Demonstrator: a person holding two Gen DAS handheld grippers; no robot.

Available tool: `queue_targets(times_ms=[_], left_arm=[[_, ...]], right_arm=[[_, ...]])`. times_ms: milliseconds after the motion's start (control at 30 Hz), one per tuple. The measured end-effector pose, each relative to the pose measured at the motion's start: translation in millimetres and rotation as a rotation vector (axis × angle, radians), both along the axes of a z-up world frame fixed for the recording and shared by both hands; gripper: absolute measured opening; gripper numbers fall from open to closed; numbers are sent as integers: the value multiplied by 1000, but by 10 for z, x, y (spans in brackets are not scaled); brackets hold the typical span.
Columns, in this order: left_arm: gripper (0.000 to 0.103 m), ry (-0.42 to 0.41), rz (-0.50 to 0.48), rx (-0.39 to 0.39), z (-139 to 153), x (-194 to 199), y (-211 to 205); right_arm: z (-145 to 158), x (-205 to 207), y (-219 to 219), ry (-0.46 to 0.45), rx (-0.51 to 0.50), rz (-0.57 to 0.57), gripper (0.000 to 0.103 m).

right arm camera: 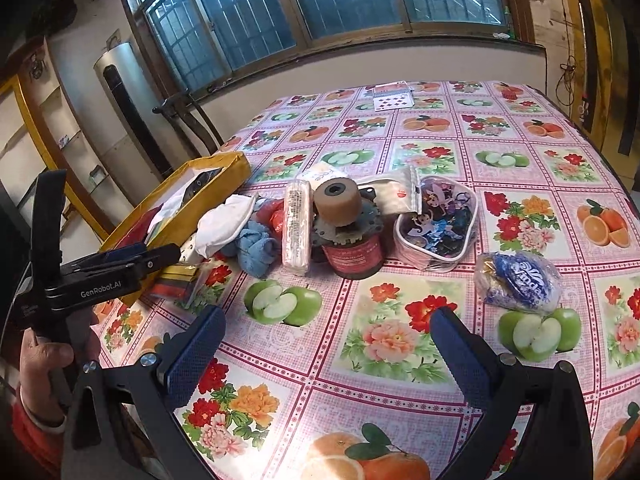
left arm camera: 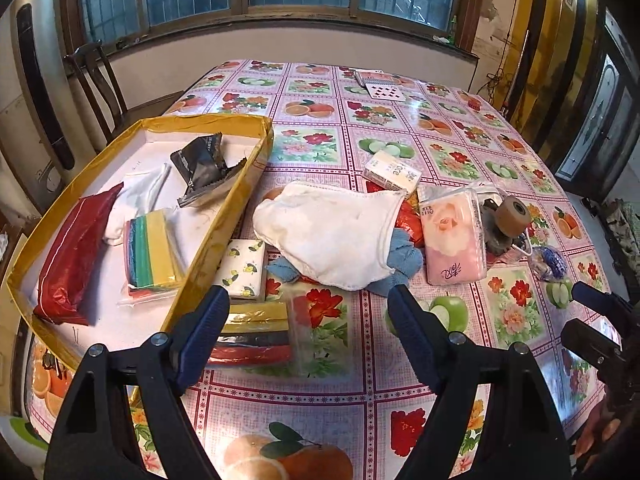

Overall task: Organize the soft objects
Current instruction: 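Move both grippers back toward the remaining items on the table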

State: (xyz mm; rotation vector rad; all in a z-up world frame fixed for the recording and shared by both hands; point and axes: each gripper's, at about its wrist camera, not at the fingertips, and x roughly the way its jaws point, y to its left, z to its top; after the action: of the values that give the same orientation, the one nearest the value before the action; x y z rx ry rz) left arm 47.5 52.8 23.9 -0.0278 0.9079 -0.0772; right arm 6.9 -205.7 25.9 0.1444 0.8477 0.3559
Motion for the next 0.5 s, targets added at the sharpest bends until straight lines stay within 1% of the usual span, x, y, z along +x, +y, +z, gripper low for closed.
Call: queue_targets(times_ms=[67,133,300,433,500], left_arm=[[82,16,-2,-16,-9,60,17],[82,29,0,-30,-7,136,33],[82,88,8,-68,-39,321,79],[82,102,11,-75,-50,387,112],[82,109,21,-84,-61,420,151]], right_arm=[[-17,84,77,12,6,17,103],[-19,189,148,31,37,32,103],[-74,486,234,103,141,40,102],[-170,625,202,166,250,34,102],[-205,647,197,187,284,33,102]])
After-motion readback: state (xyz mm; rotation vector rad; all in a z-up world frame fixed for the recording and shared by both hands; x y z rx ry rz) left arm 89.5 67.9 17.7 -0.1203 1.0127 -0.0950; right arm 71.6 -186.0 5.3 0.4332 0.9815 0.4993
